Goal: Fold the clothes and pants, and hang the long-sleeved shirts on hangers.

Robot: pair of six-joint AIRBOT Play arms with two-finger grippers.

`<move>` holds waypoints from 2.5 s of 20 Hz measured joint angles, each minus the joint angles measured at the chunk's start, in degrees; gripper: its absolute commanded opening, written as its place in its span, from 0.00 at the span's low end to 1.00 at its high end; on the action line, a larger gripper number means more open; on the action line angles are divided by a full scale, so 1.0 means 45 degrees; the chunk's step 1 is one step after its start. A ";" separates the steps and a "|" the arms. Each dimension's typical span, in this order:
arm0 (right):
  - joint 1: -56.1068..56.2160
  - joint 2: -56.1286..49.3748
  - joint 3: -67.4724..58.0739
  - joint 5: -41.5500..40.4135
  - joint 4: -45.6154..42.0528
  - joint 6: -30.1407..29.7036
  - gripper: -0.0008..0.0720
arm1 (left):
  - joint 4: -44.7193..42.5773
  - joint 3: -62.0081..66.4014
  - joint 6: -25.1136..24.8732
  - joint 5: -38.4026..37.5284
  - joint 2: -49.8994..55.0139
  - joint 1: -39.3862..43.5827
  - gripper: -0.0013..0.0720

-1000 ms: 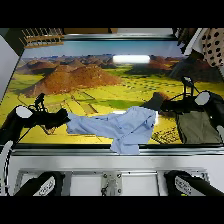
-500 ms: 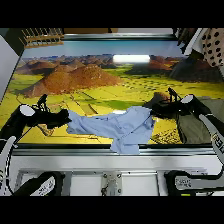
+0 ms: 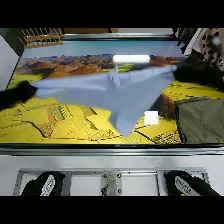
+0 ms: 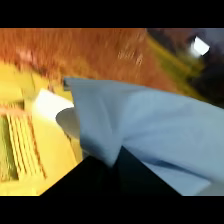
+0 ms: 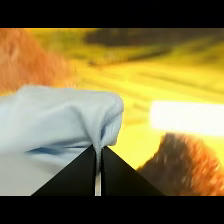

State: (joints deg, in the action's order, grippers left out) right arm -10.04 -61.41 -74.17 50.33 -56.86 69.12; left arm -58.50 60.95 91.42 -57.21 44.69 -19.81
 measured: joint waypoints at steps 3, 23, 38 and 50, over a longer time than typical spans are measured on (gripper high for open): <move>-0.0155 0.2341 -0.0811 -0.0097 -0.0374 -0.0044 0.03 | 0.0000 0.1302 0.0005 -0.0185 -0.2098 -0.0748 0.03; 0.1549 -0.0510 -0.0724 0.4949 -0.3473 0.2574 0.03 | 0.0053 -0.4901 0.1530 -0.4333 -0.3181 -0.0359 0.03; -0.0340 -0.1423 0.0641 0.1831 -0.3662 0.3235 0.85 | -0.0831 0.3240 -0.0301 -0.2487 0.9326 0.1598 1.00; -0.0578 -0.0767 0.6873 0.2443 -0.2035 0.2832 0.85 | 0.1331 -0.3366 -0.1112 0.0126 0.8495 0.0942 0.99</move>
State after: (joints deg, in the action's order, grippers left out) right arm -12.64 -64.86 -43.24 61.32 -66.02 81.87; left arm -52.51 45.80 86.41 -56.64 82.91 -15.57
